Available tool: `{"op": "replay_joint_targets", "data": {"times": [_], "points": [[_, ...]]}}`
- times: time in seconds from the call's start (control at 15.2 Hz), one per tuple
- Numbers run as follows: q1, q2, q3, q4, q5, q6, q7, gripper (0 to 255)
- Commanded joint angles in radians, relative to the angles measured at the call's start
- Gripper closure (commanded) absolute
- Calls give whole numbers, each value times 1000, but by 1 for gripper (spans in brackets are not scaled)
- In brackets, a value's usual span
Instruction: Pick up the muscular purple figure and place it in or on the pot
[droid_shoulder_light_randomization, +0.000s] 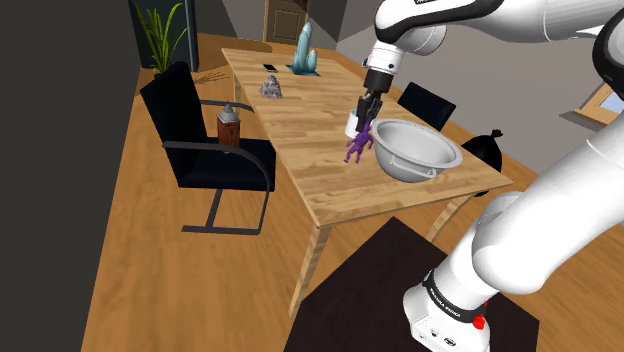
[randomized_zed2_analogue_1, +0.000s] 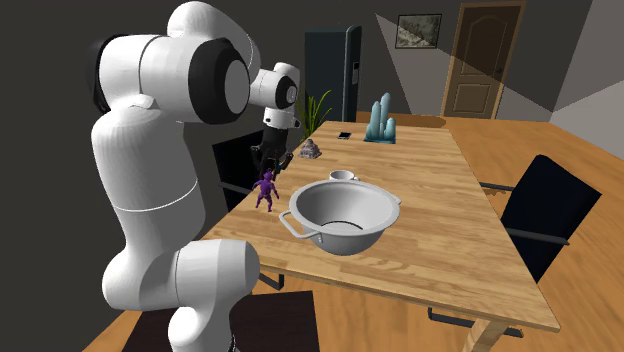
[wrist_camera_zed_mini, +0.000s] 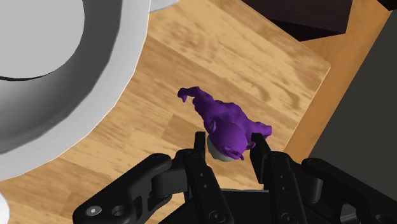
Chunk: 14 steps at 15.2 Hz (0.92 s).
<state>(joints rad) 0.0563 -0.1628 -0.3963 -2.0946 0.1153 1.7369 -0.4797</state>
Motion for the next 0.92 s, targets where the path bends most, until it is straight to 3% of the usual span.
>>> {"op": "replay_joint_targets", "data": {"times": [0.0, 0.86], "points": [[0, -6, 1, 21, -2, -27, 6, 255], [3, -17, 6, 185, -5, -198, 33, 255]]}}
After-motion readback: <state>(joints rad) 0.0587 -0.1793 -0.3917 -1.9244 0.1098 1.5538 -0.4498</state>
